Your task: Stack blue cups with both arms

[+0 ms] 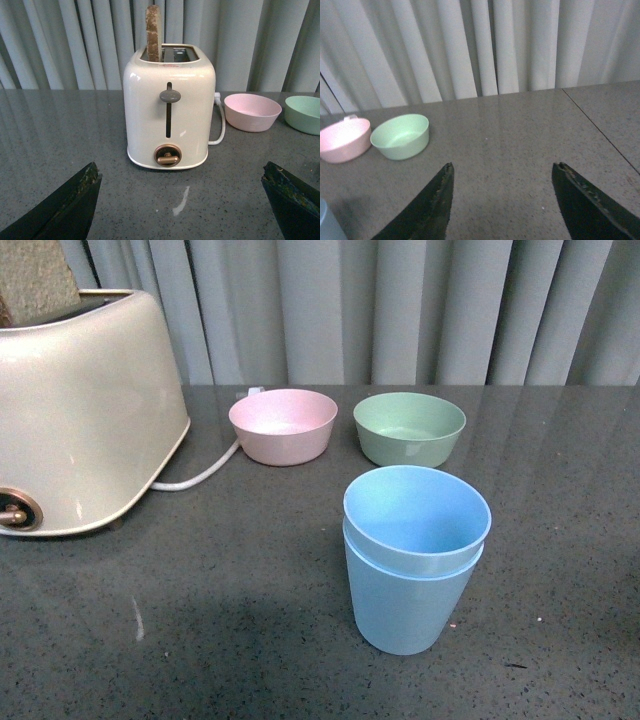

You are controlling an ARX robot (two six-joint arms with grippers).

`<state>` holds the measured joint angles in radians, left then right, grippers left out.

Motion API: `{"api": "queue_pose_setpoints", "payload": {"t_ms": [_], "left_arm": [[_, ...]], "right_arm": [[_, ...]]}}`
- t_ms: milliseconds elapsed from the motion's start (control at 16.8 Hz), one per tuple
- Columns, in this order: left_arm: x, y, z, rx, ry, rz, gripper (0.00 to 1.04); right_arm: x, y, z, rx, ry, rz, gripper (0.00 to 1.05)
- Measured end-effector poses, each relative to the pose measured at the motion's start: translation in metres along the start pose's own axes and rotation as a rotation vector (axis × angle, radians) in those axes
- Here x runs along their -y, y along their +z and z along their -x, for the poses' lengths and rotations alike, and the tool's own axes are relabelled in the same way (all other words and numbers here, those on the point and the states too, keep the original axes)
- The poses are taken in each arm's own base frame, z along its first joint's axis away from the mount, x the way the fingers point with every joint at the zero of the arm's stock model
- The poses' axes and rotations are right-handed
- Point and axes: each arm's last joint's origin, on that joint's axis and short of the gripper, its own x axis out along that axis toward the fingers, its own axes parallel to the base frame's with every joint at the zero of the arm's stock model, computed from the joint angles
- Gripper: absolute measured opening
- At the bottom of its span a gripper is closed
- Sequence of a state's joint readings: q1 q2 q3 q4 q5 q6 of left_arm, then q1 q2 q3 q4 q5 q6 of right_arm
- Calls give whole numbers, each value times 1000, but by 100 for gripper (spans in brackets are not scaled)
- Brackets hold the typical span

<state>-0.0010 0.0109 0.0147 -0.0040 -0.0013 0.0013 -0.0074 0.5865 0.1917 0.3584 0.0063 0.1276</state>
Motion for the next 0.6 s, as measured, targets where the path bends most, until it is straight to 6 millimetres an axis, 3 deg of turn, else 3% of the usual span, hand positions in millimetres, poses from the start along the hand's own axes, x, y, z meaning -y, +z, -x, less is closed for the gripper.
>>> {"api": "queue_pose_setpoints", "payload": {"t_ms": [179, 298, 358, 596], "left_arm": [[0, 0, 0, 0, -1, 0, 98], [0, 0, 0, 0, -1, 0, 98], [0, 0, 0, 0, -2, 0, 98], [0, 0, 0, 0, -1, 0, 98]], "right_arm": [[-1, -2, 17, 51, 18, 96, 30], [1, -15, 21, 25, 16, 106, 8], [1, -19, 23, 23, 15, 113, 2], [3, -28, 29, 28, 15, 119, 2]]}}
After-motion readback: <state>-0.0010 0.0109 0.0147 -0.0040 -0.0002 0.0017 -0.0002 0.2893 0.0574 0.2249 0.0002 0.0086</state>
